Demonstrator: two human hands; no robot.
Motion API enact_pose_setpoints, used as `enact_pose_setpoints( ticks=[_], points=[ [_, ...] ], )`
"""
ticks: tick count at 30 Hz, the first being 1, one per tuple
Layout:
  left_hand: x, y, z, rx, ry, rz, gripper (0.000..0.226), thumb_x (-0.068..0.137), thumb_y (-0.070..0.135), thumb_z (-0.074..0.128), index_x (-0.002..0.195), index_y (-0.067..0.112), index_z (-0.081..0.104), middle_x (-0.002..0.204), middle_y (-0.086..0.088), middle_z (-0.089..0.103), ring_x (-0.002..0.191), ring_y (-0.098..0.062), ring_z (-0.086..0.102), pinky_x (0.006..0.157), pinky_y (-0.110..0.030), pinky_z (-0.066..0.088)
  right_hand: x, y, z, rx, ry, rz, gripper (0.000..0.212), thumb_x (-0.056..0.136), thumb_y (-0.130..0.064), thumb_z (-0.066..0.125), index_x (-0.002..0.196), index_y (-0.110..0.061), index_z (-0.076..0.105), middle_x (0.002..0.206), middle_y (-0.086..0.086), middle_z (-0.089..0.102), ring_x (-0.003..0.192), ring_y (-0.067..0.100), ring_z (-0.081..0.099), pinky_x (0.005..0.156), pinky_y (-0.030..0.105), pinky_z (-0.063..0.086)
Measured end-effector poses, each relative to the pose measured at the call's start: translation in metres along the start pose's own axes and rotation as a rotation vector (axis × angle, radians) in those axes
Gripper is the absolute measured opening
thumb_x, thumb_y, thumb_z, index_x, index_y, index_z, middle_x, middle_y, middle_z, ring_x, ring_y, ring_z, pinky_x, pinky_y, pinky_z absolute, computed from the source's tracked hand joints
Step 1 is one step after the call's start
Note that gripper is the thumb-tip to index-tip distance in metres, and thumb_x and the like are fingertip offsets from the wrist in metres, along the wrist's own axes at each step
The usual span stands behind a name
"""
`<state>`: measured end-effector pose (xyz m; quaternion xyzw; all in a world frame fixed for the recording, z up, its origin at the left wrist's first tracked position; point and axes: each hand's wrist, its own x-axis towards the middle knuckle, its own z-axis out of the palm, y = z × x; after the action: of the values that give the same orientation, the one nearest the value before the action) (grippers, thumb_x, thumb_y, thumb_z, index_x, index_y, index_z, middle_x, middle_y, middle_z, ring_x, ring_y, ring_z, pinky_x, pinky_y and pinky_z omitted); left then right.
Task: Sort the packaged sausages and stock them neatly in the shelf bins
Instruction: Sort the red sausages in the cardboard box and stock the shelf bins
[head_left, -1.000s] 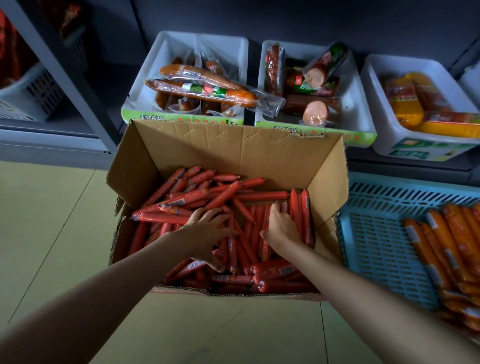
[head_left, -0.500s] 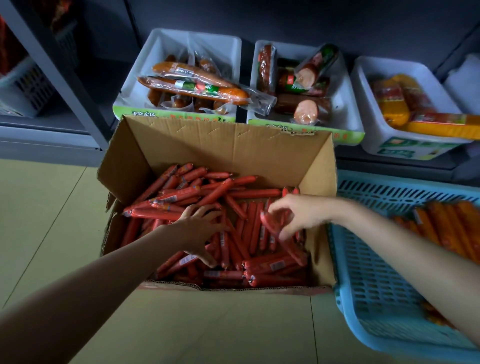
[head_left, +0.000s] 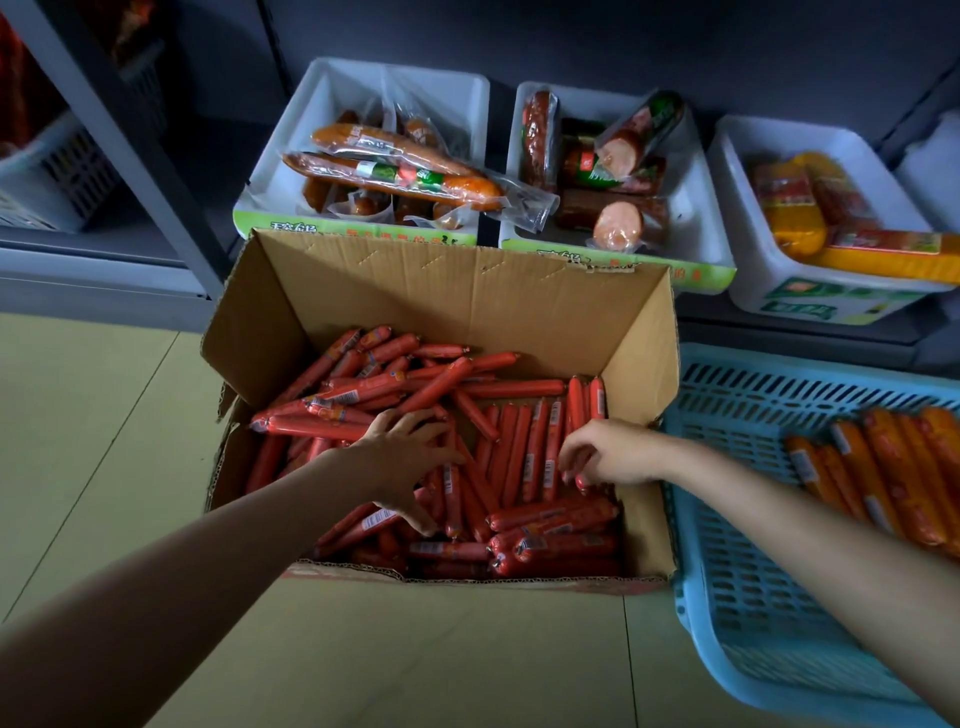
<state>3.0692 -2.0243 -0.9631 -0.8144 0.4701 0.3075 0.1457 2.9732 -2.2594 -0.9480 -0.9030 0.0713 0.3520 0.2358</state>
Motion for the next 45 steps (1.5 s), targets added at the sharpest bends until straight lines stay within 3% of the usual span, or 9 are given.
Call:
enact_pose_setpoints(
  ticks=[3, 7, 17, 21, 25, 32, 38, 41, 45],
  points=[
    [0.001, 0.000, -0.001, -0.004, -0.002, 0.001, 0.094, 0.071, 0.063, 0.066, 0.146, 0.043, 0.013, 0.158, 0.001, -0.005, 0.144, -0.024, -0.012, 0.113, -0.053, -0.004, 0.009, 0.003, 0.005, -0.098, 0.189, -0.010, 0.037, 0.091, -0.007, 0.057, 0.127, -0.018, 0.056, 0.137, 0.000, 0.049, 0.127, 0.018, 0.044, 0.100, 0.029, 0.039],
    [0.000, -0.001, 0.000, -0.006, 0.008, 0.013, 0.093, 0.071, 0.063, 0.066, 0.146, 0.043, 0.015, 0.158, 0.001, -0.003, 0.144, -0.024, -0.010, 0.113, -0.053, -0.003, 0.026, 0.001, 0.020, -0.243, 0.131, -0.120, 0.050, 0.094, -0.007, 0.051, 0.140, -0.023, 0.044, 0.152, 0.001, 0.028, 0.141, 0.024, 0.025, 0.114, 0.037, 0.024],
    [0.002, -0.004, 0.003, -0.022, 0.055, 0.034, 0.091, 0.071, 0.063, 0.066, 0.145, 0.042, 0.018, 0.158, 0.002, 0.000, 0.144, -0.021, -0.011, 0.113, -0.052, -0.003, 0.037, 0.007, 0.029, -0.543, 0.080, -0.312, 0.046, 0.097, -0.030, 0.047, 0.141, -0.039, 0.036, 0.154, -0.004, 0.018, 0.137, 0.024, 0.021, 0.107, 0.041, 0.035],
    [0.003, -0.005, 0.007, -0.023, 0.073, 0.041, 0.091, 0.070, 0.065, 0.065, 0.145, 0.042, 0.018, 0.157, 0.002, 0.000, 0.144, -0.021, -0.011, 0.113, -0.050, -0.004, 0.047, 0.009, 0.017, -0.637, 0.145, -0.300, 0.044, 0.099, -0.020, 0.042, 0.140, -0.034, 0.041, 0.152, -0.005, 0.027, 0.135, 0.020, 0.027, 0.106, 0.037, 0.032],
    [0.003, -0.005, 0.008, -0.026, 0.087, 0.036, 0.092, 0.070, 0.065, 0.065, 0.145, 0.042, 0.018, 0.158, 0.002, -0.001, 0.144, -0.021, -0.011, 0.113, -0.050, -0.005, 0.067, 0.008, -0.003, -0.428, 0.437, -0.192, 0.041, 0.098, -0.020, 0.042, 0.139, -0.024, 0.046, 0.146, -0.003, 0.039, 0.131, 0.020, 0.033, 0.107, 0.033, 0.030],
    [0.003, -0.005, 0.010, -0.051, 0.101, 0.032, 0.092, 0.069, 0.064, 0.066, 0.145, 0.043, 0.018, 0.158, 0.002, 0.000, 0.144, -0.022, -0.009, 0.114, -0.051, -0.004, 0.095, -0.011, 0.007, -0.436, 0.487, 0.047, 0.044, 0.090, 0.005, 0.039, 0.132, -0.007, 0.043, 0.137, 0.009, 0.041, 0.123, 0.029, 0.039, 0.099, 0.037, 0.039],
    [0.002, -0.005, 0.009, -0.061, 0.108, 0.040, 0.091, 0.070, 0.062, 0.067, 0.145, 0.042, 0.018, 0.158, 0.003, -0.001, 0.144, -0.020, -0.011, 0.113, -0.048, -0.008, 0.097, -0.023, 0.007, -0.578, 0.641, 0.110, 0.030, 0.092, -0.001, 0.041, 0.119, -0.003, 0.054, 0.124, 0.013, 0.043, 0.116, 0.031, 0.042, 0.091, 0.039, 0.039],
    [0.004, -0.005, 0.009, -0.053, 0.108, 0.037, 0.091, 0.070, 0.063, 0.067, 0.145, 0.043, 0.019, 0.158, 0.003, 0.000, 0.144, -0.020, -0.010, 0.113, -0.048, -0.007, 0.091, -0.020, 0.006, -0.528, 0.760, 0.051, 0.023, 0.078, 0.000, 0.064, 0.101, -0.003, 0.064, 0.104, 0.015, 0.055, 0.098, 0.035, 0.052, 0.077, 0.042, 0.045],
    [0.004, -0.005, 0.008, -0.046, 0.094, 0.036, 0.091, 0.069, 0.064, 0.067, 0.144, 0.043, 0.019, 0.158, 0.003, 0.001, 0.144, -0.021, -0.010, 0.113, -0.049, -0.005, 0.059, -0.023, -0.012, -0.452, 0.687, -0.026, 0.018, 0.087, -0.019, 0.062, 0.103, -0.014, 0.059, 0.104, 0.003, 0.058, 0.103, 0.027, 0.052, 0.083, 0.036, 0.038]
  ],
)
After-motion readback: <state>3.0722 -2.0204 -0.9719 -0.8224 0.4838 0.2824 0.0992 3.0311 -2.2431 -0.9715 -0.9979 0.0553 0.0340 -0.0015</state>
